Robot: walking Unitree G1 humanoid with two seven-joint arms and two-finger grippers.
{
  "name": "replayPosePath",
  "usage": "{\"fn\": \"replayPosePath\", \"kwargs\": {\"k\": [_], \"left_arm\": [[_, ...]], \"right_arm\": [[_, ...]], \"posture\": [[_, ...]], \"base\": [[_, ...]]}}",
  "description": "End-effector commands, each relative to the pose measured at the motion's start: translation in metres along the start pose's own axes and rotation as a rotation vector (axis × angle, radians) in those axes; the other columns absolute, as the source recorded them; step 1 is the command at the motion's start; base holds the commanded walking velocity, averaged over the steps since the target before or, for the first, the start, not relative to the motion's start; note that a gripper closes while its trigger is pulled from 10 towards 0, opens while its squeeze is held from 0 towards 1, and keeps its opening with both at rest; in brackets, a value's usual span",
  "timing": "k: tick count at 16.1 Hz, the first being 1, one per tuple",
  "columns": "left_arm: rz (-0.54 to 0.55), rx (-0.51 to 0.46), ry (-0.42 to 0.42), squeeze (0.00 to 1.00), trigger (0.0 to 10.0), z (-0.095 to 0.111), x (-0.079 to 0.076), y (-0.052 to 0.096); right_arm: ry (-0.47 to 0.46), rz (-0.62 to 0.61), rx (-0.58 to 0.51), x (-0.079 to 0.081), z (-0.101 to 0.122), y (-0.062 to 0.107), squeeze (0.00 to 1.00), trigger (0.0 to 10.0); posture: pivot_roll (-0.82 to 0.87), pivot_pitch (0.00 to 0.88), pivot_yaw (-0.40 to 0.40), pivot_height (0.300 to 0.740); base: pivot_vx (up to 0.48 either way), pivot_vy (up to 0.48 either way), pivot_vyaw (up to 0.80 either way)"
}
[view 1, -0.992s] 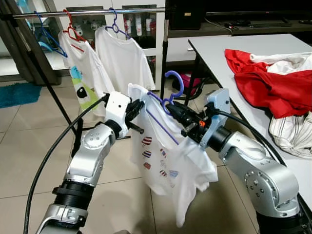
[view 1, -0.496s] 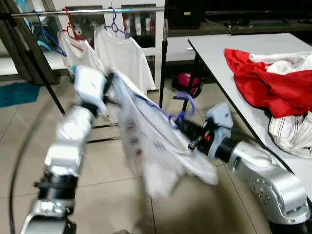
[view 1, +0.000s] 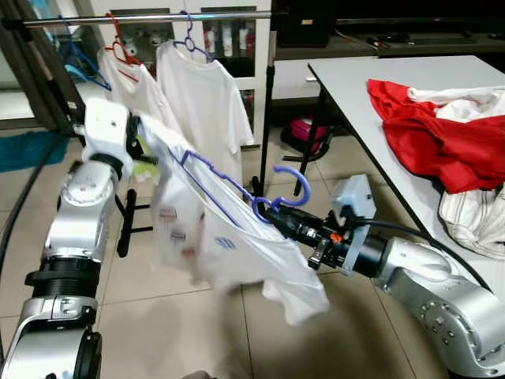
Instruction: Hang hanger
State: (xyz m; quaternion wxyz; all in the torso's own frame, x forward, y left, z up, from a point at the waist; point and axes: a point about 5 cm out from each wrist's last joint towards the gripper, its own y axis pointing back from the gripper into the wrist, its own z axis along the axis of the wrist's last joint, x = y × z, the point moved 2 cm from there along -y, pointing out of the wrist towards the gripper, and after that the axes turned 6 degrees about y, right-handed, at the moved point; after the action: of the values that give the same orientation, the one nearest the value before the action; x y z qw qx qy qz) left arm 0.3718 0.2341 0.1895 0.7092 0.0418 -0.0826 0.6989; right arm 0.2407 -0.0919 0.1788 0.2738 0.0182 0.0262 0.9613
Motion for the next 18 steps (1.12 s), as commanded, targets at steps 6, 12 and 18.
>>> {"fn": "replayPosePath", "kwargs": {"k": [6, 12, 18], "left_arm": [[-0.064, 0.072, 0.162, 0.00, 0.0, -0.027, -0.029, 0.007], [-0.401, 0.052, -0.103, 0.00, 0.0, -0.004, -0.047, 0.008], [-0.741, 0.075, -0.211, 0.00, 0.0, -0.007, -0.114, 0.024]], "right_arm": [[-0.114, -0.068, -0.184, -0.004, 0.022, -0.006, 0.00, 0.0], [0.111, -0.091, 0.149, -0.015, -0.012, -0.001, 0.00, 0.0], [0.153, -0.037, 0.347, -0.014, -0.030, -0.010, 0.00, 0.0]], "posture": [[-0.14, 0.000, 0.039, 0.740], [-0.13, 0.000, 0.037, 0.740], [-0.13, 0.000, 0.039, 0.740]], "base": [[0.000, 0.000, 0.00], [0.000, 0.000, 0.00], [0.000, 0.000, 0.00]]}}
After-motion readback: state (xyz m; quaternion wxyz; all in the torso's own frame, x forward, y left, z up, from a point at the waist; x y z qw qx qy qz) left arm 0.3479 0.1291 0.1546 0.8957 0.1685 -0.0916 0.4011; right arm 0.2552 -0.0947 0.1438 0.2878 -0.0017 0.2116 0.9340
